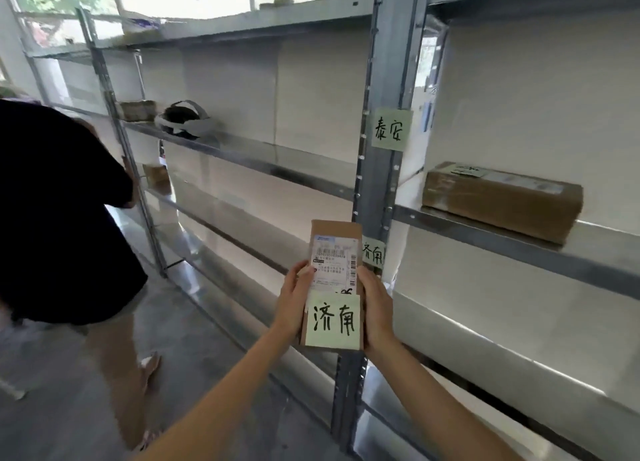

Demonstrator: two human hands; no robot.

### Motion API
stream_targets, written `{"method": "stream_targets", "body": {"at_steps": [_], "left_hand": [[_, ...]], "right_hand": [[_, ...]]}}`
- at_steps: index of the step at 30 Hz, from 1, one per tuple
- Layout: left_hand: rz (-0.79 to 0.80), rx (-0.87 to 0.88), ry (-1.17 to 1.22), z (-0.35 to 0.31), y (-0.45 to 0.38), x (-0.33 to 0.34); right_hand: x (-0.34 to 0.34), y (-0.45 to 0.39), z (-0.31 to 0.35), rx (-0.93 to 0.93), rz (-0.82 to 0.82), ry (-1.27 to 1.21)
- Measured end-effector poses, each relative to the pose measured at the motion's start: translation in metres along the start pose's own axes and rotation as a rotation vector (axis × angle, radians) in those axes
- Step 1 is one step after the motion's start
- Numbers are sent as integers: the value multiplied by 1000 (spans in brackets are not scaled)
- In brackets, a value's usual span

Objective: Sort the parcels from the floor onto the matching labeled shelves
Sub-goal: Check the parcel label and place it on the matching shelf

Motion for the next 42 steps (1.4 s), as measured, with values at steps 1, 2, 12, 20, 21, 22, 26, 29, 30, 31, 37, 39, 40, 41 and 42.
{"method": "stream_targets", "body": {"at_steps": [1,2,12,20,21,22,26,29,30,31,37,39,40,41,42], "left_hand": [[34,5,-14,-1,-2,0],[64,6,-31,-1,-5,1],[305,-41,14,17,13,50],[379,-246,-34,87,58,76],[372,-262,-40,94,60,77],[369,-275,-48,99,59,78],[390,-316,-72,108,56,86],[423,-351,-57,114,48,92],[443,-373,-62,118,44,93],[474,-401,-53,124,40,96],[703,-579,48,147,13,133],[780,-580,-12,145,-1,150],[813,-588,-33,145,-9,157],[836,-592,-46,145,-19,164],[857,-590,-61,145,-29,170]], "right_hand": [[0,6,2,-9,-22,16],[-2,12,5,-20,-48,29],[-46,64,14,-44,-247,120],[-100,113,-51,145,-356,10],[-104,116,-58,165,-366,-7],[-107,119,-63,180,-372,-24],[-121,121,-74,230,-396,-36],[-129,119,-70,288,-353,-29],[-134,117,-68,309,-324,-19],[-139,114,-68,337,-296,-15],[-190,91,-58,370,-288,-1],[-202,78,-49,360,-298,7],[-207,72,-45,360,-298,15],[-212,65,-41,354,-302,21],[-217,58,-37,343,-310,17]]}}
Point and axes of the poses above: each hand's wrist, its own y-axis away from the middle knuckle, its own x-axis out of the palm, z = x × y, the point moved 9 cm from there along -y, towards the middle knuckle, and after that the axes turned 9 degrees about z, right-handed, at the moved point
